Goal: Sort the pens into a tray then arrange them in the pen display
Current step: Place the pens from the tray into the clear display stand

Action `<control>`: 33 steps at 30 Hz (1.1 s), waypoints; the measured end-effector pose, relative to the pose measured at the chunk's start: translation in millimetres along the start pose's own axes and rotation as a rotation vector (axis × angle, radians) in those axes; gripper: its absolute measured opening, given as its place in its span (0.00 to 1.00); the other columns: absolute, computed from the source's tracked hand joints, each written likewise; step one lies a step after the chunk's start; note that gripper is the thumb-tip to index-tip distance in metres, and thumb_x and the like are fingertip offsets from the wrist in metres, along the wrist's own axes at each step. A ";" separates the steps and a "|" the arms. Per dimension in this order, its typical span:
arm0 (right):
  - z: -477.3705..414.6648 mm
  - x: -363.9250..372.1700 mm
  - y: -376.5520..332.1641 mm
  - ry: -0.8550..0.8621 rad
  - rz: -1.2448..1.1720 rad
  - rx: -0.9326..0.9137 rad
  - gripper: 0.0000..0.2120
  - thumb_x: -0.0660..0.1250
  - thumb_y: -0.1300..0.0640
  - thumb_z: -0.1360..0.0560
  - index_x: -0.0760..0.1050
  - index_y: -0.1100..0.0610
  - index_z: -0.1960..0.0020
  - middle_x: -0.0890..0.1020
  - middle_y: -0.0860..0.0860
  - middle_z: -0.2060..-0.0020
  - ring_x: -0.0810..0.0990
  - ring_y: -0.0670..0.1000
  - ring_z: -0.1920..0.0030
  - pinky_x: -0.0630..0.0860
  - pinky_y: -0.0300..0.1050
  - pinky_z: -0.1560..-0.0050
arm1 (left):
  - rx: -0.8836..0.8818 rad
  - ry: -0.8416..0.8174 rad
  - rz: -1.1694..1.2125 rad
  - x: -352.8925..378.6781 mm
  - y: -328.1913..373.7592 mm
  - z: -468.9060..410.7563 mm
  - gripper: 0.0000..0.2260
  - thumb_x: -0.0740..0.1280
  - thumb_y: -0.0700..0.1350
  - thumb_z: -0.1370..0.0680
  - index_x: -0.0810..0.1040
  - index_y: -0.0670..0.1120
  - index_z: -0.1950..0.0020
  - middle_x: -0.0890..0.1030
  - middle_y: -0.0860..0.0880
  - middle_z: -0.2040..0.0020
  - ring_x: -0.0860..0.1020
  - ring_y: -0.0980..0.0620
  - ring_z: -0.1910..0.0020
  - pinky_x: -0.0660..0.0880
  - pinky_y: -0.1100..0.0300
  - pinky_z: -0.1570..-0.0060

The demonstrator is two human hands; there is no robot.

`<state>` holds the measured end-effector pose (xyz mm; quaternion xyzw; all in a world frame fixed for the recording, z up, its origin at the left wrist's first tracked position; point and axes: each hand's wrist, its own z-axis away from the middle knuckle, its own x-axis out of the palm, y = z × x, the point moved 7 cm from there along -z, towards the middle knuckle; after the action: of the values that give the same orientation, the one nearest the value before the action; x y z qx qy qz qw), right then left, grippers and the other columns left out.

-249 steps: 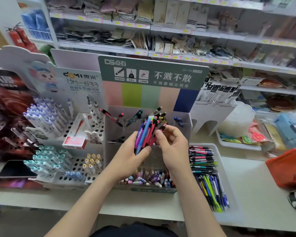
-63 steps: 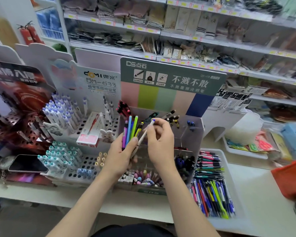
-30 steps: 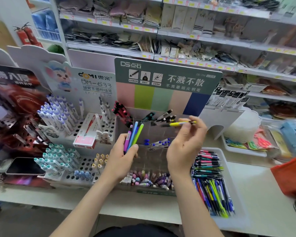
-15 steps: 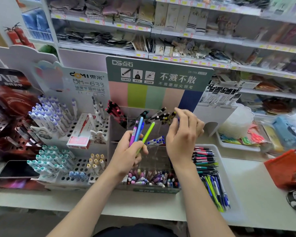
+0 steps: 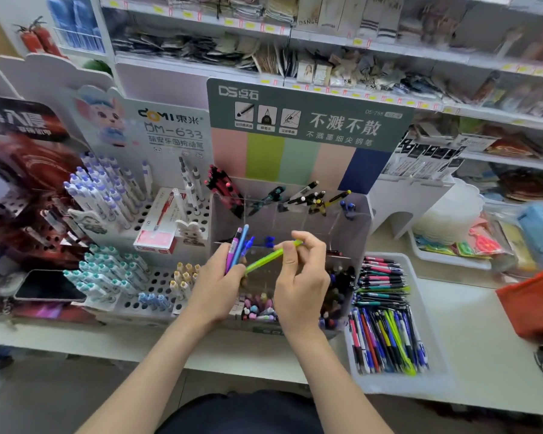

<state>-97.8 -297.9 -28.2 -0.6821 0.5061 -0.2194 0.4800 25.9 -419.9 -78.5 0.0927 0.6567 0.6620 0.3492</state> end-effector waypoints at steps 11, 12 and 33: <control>16.9 53.0 32.3 -0.266 0.175 -0.112 0.07 0.67 0.61 0.15 0.78 0.59 0.38 0.85 0.48 0.50 0.83 0.43 0.55 0.79 0.37 0.54 | -0.129 0.150 -0.009 -40.4 -38.3 6.4 0.12 0.59 0.48 0.17 0.76 0.43 0.53 0.79 0.45 0.68 0.74 0.48 0.70 0.71 0.48 0.64; 22.4 61.5 39.2 -0.341 0.226 -0.136 0.07 0.69 0.61 0.16 0.81 0.59 0.39 0.86 0.49 0.50 0.84 0.44 0.54 0.81 0.40 0.51 | -0.143 0.119 0.023 -39.5 -41.1 5.2 0.13 0.57 0.48 0.17 0.78 0.44 0.52 0.78 0.47 0.70 0.73 0.51 0.72 0.70 0.51 0.66; -4.3 17.3 1.4 0.137 -0.172 0.161 0.08 0.57 0.61 0.11 0.73 0.59 0.37 0.82 0.49 0.53 0.82 0.46 0.55 0.78 0.37 0.53 | -0.033 0.083 -0.096 -37.7 -34.7 -0.6 0.14 0.55 0.49 0.21 0.79 0.51 0.59 0.73 0.52 0.71 0.70 0.53 0.71 0.66 0.53 0.66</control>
<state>-95.0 -315.4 -30.7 -0.6657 0.4579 -0.3460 0.4770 65.2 -446.1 -98.4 0.0279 0.6632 0.6586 0.3545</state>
